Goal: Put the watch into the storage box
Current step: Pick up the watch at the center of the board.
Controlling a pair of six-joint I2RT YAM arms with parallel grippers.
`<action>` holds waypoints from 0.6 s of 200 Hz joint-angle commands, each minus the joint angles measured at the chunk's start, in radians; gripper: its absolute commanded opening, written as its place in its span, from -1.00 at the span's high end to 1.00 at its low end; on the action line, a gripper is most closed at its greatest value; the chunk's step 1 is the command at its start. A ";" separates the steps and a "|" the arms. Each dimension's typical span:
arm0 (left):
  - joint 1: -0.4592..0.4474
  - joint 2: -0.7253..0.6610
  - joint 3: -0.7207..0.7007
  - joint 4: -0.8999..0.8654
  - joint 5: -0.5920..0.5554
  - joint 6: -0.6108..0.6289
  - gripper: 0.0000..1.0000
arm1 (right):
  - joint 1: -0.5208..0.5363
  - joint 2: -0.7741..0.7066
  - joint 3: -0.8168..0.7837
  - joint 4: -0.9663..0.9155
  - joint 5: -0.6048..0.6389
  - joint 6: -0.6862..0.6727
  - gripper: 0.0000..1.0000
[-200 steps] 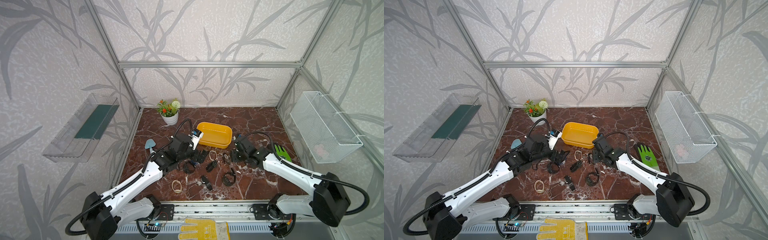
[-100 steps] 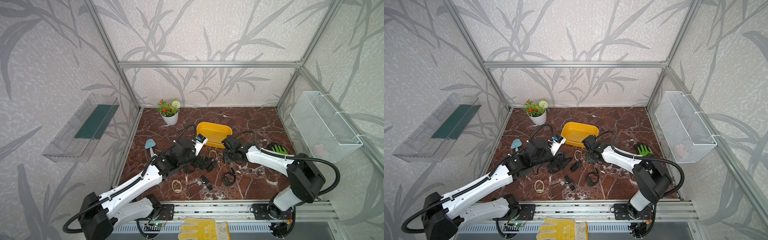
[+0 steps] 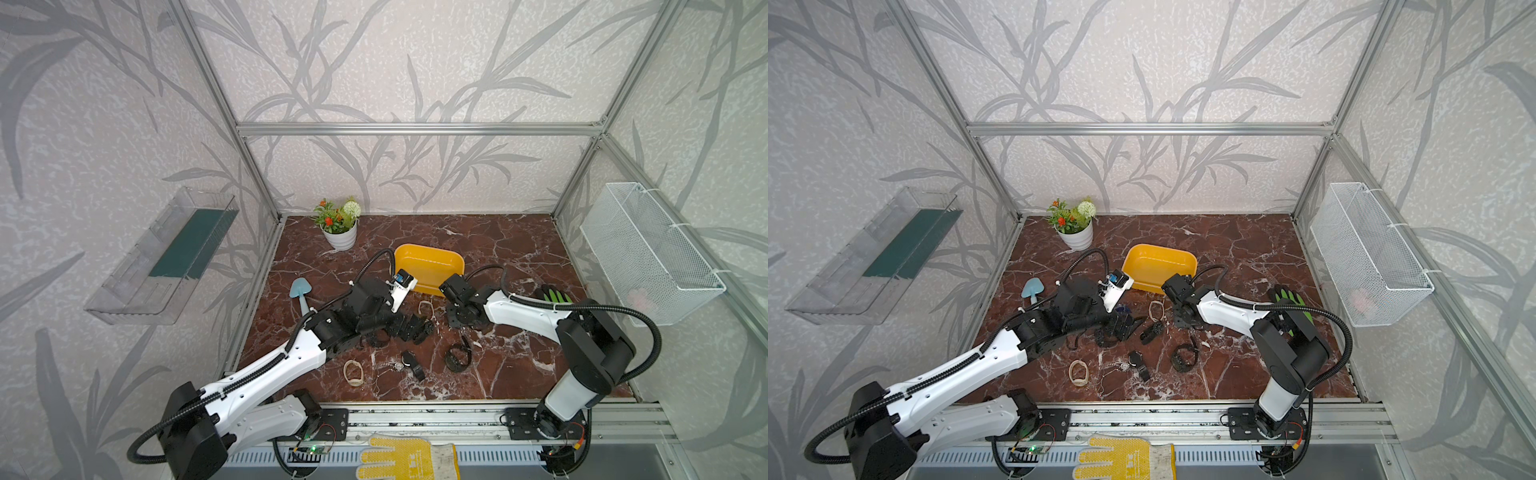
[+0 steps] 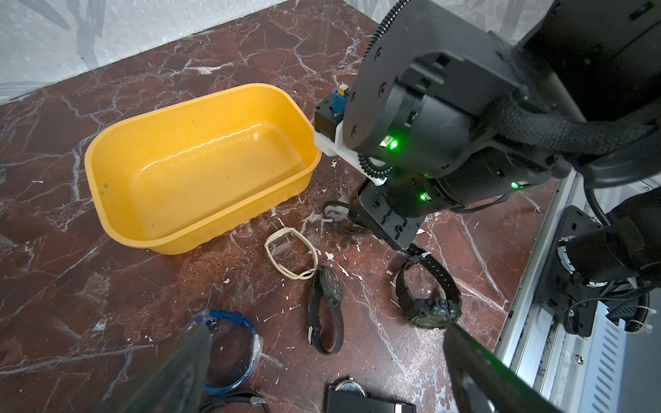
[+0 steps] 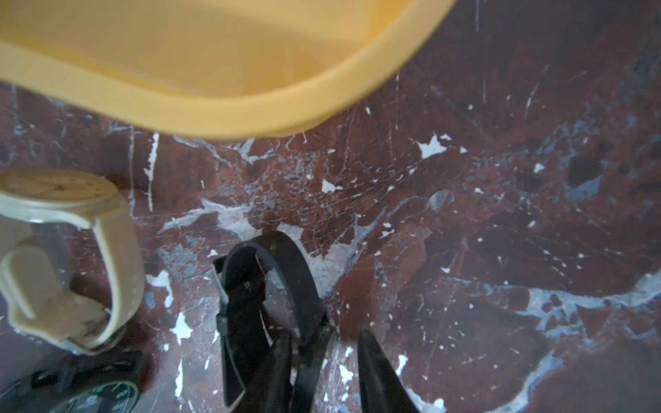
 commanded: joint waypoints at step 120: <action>-0.012 0.017 0.028 -0.023 0.040 0.041 -0.98 | 0.004 -0.038 0.020 -0.012 0.035 -0.012 1.00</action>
